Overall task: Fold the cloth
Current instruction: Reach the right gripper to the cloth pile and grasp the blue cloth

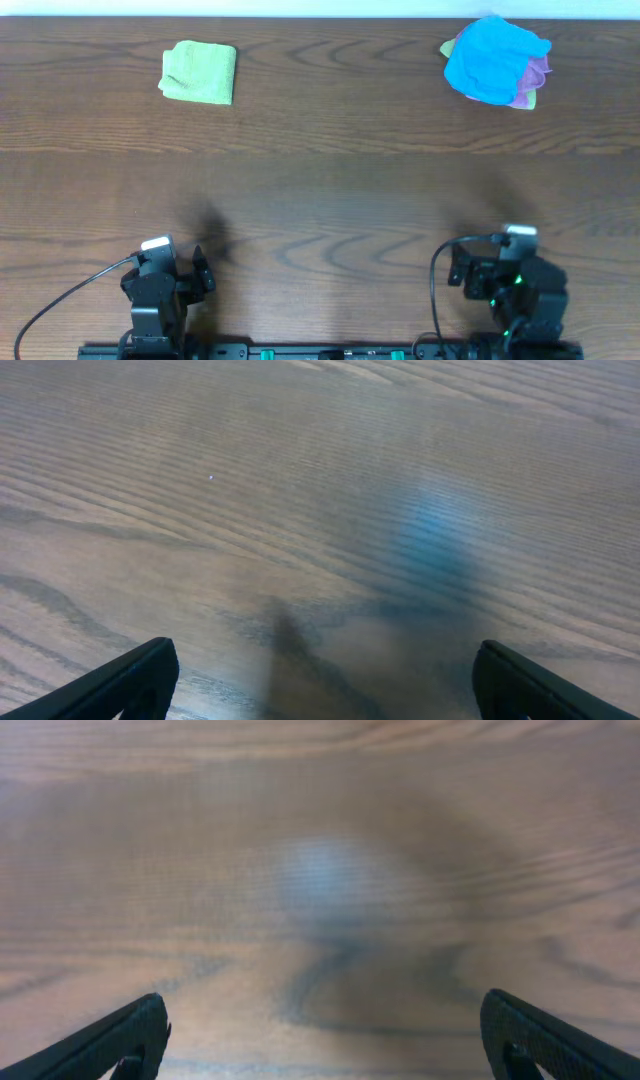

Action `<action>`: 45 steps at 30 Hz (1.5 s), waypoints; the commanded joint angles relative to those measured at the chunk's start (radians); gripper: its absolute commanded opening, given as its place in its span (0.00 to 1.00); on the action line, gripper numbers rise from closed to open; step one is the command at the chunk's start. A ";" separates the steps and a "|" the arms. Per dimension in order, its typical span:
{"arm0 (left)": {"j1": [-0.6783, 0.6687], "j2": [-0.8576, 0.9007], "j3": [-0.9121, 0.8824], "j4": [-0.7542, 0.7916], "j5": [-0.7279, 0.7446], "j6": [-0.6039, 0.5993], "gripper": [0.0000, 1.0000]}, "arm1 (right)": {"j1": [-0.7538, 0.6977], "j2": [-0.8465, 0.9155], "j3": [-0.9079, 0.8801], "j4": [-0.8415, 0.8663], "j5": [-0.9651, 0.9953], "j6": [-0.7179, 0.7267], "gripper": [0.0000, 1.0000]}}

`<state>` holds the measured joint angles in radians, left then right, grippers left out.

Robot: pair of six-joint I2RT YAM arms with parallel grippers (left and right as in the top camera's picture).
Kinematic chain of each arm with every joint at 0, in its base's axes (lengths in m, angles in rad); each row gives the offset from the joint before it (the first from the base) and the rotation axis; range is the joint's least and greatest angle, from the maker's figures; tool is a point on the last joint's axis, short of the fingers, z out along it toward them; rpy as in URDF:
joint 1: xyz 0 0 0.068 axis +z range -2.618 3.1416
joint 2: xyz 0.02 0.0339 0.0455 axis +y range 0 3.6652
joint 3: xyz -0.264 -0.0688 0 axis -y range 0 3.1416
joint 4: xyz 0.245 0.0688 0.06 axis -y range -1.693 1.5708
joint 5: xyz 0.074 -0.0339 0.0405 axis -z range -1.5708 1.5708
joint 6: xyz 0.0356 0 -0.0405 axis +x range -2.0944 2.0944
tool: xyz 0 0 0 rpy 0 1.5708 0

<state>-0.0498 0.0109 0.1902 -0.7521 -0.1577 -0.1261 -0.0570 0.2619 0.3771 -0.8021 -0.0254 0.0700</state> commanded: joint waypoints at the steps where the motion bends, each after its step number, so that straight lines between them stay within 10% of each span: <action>1: -0.003 -0.007 -0.021 -0.010 -0.009 0.007 0.95 | -0.026 0.140 0.133 0.002 0.008 0.031 0.99; 30: -0.003 -0.007 -0.021 -0.010 -0.009 0.007 0.95 | -0.090 1.402 1.275 -0.044 0.021 0.083 0.99; 45: -0.003 -0.007 -0.021 -0.010 -0.009 0.007 0.95 | -0.099 1.572 1.345 0.264 -0.075 0.082 0.95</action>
<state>-0.0498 0.0101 0.1894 -0.7509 -0.1581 -0.1261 -0.1501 1.7855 1.7020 -0.5552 -0.0799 0.1402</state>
